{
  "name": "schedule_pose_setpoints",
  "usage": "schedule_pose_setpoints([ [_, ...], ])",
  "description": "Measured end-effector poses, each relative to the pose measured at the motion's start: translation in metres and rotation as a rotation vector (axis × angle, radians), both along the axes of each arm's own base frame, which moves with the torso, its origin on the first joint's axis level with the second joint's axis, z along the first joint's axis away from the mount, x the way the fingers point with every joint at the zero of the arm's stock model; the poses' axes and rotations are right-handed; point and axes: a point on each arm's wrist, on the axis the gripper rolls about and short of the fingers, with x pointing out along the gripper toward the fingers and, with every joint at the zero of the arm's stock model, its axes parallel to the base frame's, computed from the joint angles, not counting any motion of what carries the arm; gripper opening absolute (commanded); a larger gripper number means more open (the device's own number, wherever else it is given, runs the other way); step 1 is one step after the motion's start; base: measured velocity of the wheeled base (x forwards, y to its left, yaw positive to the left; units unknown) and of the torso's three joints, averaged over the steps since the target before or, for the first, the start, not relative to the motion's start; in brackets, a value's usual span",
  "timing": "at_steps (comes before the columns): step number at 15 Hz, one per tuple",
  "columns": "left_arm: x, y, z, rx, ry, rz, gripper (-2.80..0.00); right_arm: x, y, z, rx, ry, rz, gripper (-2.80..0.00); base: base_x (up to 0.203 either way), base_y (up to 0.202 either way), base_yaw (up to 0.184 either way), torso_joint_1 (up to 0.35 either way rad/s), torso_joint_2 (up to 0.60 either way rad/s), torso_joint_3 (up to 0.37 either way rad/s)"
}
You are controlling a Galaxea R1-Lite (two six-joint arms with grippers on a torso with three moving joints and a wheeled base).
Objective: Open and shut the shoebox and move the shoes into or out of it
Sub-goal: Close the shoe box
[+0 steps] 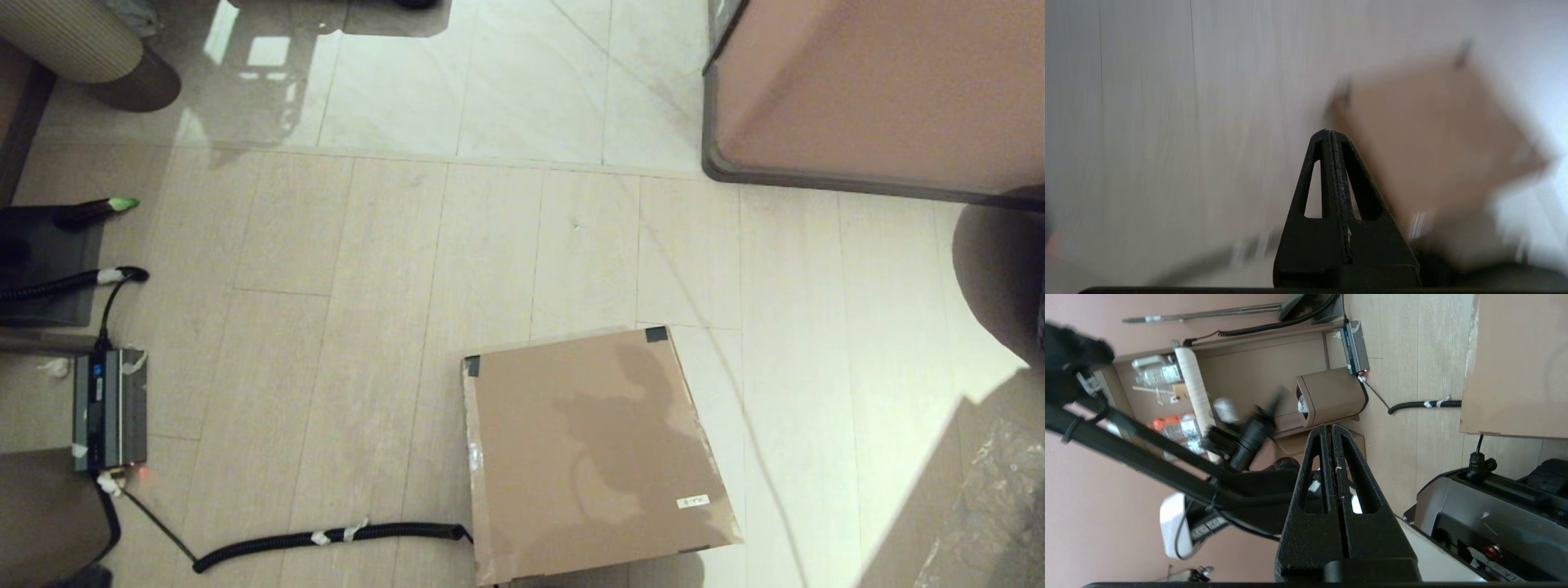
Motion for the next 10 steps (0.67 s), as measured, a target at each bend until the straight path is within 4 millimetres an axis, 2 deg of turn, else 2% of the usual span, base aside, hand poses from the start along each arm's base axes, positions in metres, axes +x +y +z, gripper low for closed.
schedule_pose_setpoints([
  [2, -0.007, 0.002, -0.027, 0.072, 0.241, 0.091, -2.80, -0.001, 0.000, 0.003, 0.017, 0.026, 0.001, -2.80, 0.000, 0.000, 0.000, 0.000, 0.00, 0.000],
  [4, -0.013, 0.002, -0.039, 0.089, 0.359, 0.155, -2.80, -0.001, 0.001, 0.000, 0.022, 0.034, 0.000, -2.80, 0.000, 0.000, 0.000, 0.000, 0.00, 0.000],
  [8, -0.029, 0.002, -0.042, 0.082, 0.149, 0.142, -2.80, -0.008, 0.005, 0.002, -0.001, -0.002, 0.000, -2.80, 0.000, 0.000, 0.000, 0.000, 0.00, 0.000],
  [10, -0.032, 0.003, -0.043, 0.008, 0.080, 0.158, -2.80, -0.011, 0.007, -0.002, -0.004, -0.006, 0.001, -2.80, 0.000, 0.000, 0.000, 0.000, 0.00, 0.000],
])
